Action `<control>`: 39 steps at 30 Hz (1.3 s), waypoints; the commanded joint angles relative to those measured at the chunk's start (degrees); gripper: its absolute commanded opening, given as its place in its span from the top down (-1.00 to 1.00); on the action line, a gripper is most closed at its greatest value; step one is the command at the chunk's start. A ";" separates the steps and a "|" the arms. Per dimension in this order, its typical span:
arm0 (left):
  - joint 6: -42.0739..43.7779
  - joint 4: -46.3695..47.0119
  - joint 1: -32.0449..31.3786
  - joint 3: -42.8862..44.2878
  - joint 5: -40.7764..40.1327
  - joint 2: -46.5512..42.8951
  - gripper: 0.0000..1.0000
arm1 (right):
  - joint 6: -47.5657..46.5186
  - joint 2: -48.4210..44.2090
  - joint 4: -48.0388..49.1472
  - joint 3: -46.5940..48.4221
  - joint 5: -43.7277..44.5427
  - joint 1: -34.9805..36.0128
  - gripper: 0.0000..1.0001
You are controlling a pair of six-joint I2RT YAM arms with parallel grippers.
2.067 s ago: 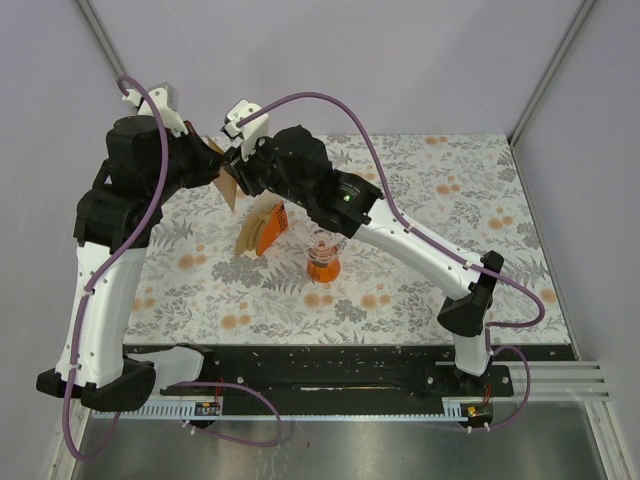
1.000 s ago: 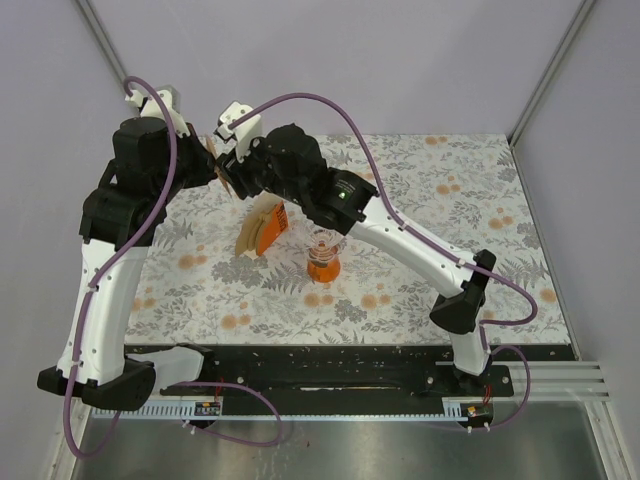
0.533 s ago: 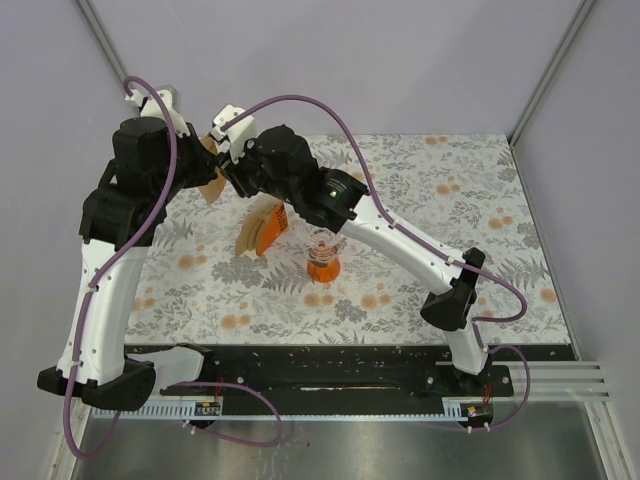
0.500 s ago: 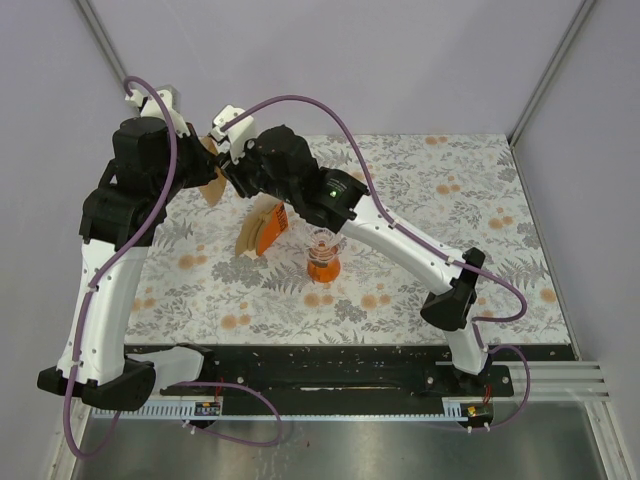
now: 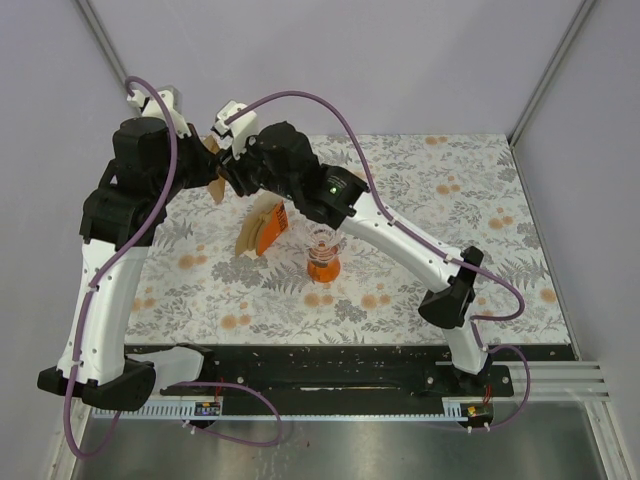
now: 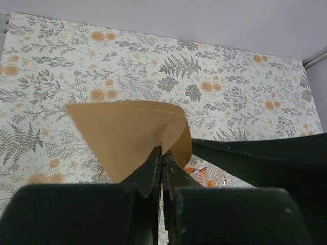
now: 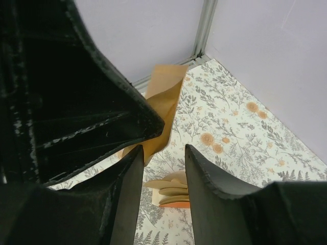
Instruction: Place the coffee filter in the dripper
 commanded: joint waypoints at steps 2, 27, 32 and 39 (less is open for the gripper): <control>-0.06 1.99 0.15 -0.53 2.21 -1.49 1.00 | 4.52 1.07 3.12 2.71 -2.55 -1.91 0.08; 2.58 0.68 0.15 0.18 2.30 -1.58 1.00 | 3.31 -2.18 9.80 -3.70 7.10 -4.46 1.00; 5.04 0.85 0.06 -0.09 1.16 -1.58 1.00 | -3.29 -2.97 10.51 -4.15 16.32 -4.46 1.00; 10.05 1.73 0.06 0.70 -0.96 -1.49 1.00 | -10.33 -3.41 11.21 -4.06 24.25 -4.46 1.00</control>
